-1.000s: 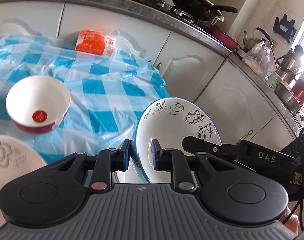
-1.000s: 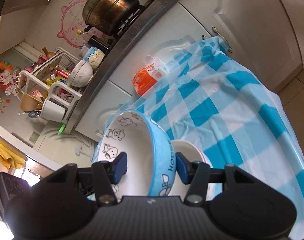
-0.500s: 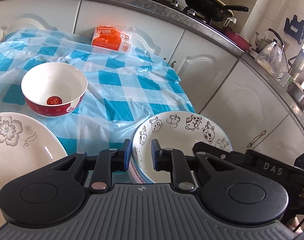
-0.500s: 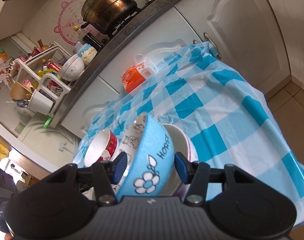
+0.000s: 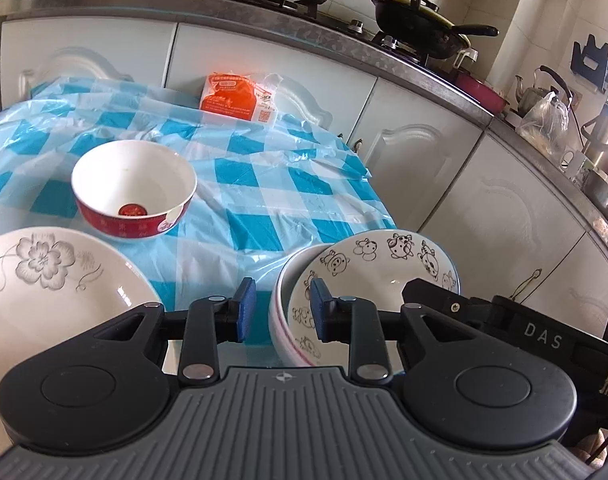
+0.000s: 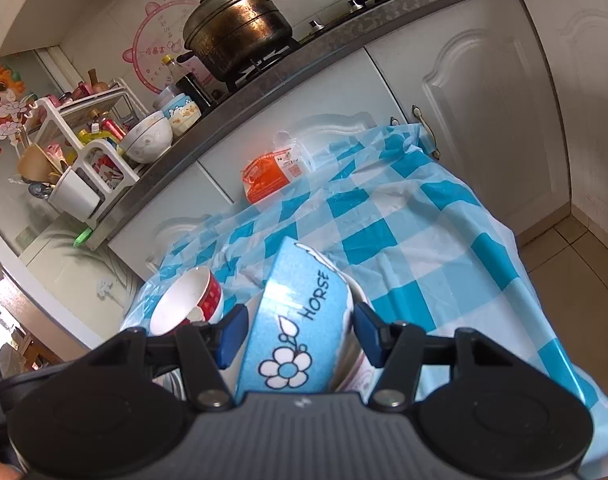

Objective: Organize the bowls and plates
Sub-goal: 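Lower the blue bowl into the pink-rim bowl and open both grippers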

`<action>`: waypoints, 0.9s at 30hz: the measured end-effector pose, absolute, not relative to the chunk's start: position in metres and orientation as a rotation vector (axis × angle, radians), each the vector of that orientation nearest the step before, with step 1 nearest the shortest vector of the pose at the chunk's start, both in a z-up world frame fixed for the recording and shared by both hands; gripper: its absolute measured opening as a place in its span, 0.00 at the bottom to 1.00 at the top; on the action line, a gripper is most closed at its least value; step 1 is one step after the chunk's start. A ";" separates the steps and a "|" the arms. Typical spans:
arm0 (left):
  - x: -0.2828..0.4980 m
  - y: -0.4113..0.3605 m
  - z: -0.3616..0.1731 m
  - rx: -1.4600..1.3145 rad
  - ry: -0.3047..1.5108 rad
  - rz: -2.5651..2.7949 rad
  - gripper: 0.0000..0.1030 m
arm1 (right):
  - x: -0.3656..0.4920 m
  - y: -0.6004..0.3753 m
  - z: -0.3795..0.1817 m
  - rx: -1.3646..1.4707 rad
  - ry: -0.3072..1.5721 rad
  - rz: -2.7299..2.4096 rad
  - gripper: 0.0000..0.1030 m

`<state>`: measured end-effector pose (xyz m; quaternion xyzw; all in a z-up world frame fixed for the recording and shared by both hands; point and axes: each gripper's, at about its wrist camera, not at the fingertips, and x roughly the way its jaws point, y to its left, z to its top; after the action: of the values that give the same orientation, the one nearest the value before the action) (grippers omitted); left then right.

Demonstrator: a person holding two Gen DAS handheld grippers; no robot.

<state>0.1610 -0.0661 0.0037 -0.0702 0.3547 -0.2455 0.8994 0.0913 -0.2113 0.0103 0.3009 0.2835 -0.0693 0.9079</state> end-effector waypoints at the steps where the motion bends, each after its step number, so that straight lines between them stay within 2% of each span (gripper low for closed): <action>1: 0.158 -0.064 0.004 -0.145 0.731 -0.506 0.31 | 0.091 -0.211 0.010 0.617 0.578 -0.141 0.55; 5: 0.149 -0.058 0.003 -0.152 0.736 -0.513 0.36 | 0.087 -0.213 0.007 0.641 0.559 -0.137 0.55; 12: 0.140 -0.049 0.001 -0.180 0.752 -0.527 0.39 | 0.072 -0.242 -0.010 0.968 0.487 -0.091 0.54; 18: 0.136 -0.043 -0.007 -0.194 0.773 -0.527 0.41 | 0.077 -0.215 0.009 0.725 0.528 -0.172 0.52; 19: 0.136 -0.042 -0.009 -0.197 0.776 -0.527 0.41 | 0.078 -0.210 0.014 0.666 0.535 -0.210 0.59; 20: 0.136 -0.042 -0.010 -0.200 0.780 -0.527 0.41 | 0.079 -0.206 0.018 0.610 0.532 -0.224 0.62; 27: 0.137 -0.042 -0.018 -0.216 0.795 -0.538 0.42 | 0.091 -0.210 0.015 0.521 0.565 -0.248 0.62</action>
<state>0.1375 -0.0420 -0.0184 -0.1037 0.3818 -0.2581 0.8814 0.0909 -0.2095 0.0145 0.2536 0.2747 -0.1206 0.9196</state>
